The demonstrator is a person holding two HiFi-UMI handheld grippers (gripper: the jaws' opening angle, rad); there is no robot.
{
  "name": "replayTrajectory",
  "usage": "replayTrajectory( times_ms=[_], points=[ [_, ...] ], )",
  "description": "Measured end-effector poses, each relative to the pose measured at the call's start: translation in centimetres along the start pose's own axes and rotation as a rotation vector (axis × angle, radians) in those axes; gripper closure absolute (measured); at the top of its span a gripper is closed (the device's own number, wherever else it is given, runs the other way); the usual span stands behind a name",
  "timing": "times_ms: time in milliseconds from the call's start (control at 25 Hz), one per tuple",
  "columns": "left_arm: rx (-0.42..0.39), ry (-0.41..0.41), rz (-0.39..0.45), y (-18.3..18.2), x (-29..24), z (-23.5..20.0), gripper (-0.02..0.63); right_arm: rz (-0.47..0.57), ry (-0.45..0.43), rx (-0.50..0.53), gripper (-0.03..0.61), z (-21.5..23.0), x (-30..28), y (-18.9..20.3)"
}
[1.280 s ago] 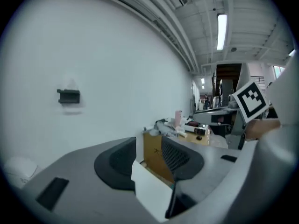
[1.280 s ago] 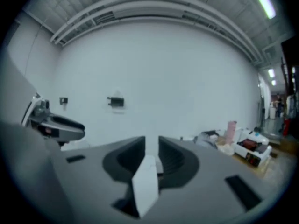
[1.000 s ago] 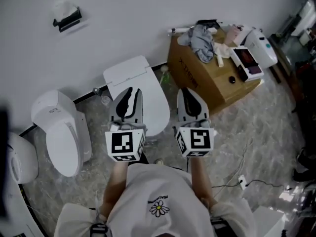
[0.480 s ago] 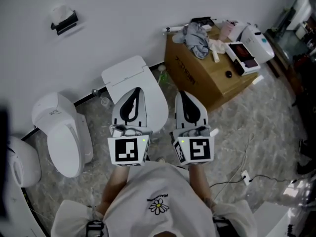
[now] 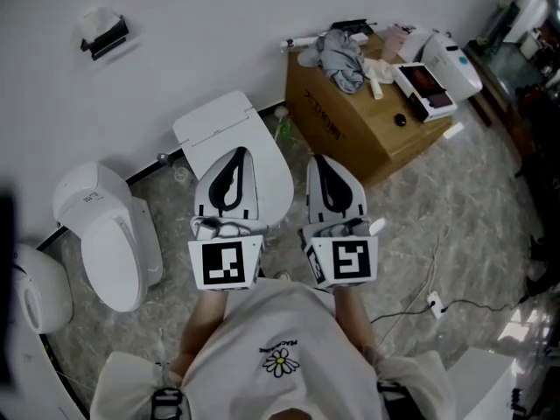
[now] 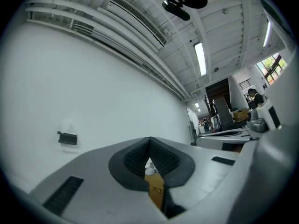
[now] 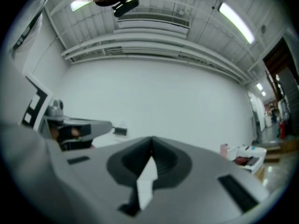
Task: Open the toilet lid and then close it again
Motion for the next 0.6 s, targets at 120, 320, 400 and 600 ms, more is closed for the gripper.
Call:
replayTrajectory(
  times_ms=[120,320,400,600],
  points=[
    [-0.003,-0.01,-0.006,0.13,0.15,0.1,0.589,-0.008,0.005,-0.005,0.549,0.46,0.31,0.23],
    [-0.024,-0.025,0.0,-0.23,0.14,-0.37,0.589,-0.009,0.011,-0.015,0.549,0.9,0.11,0.31],
    [-0.02,-0.03,-0.001,-0.31,0.17,-0.51,0.589,-0.011,0.012,-0.016,0.549,0.91,0.19,0.26],
    [-0.013,-0.037,-0.004,0.01,0.3,-0.81,0.589,-0.014,0.009,-0.006,0.549,0.8,0.32,0.38]
  ],
)
Point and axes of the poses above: the fingertips, and each gripper's own axes: x backward along the fingers, z to its right, y out of its underside, the point moved 1 cm from there along x, backward along the fingers, and after that the axes turned 11 degrees about z, right-handed, at the moved point
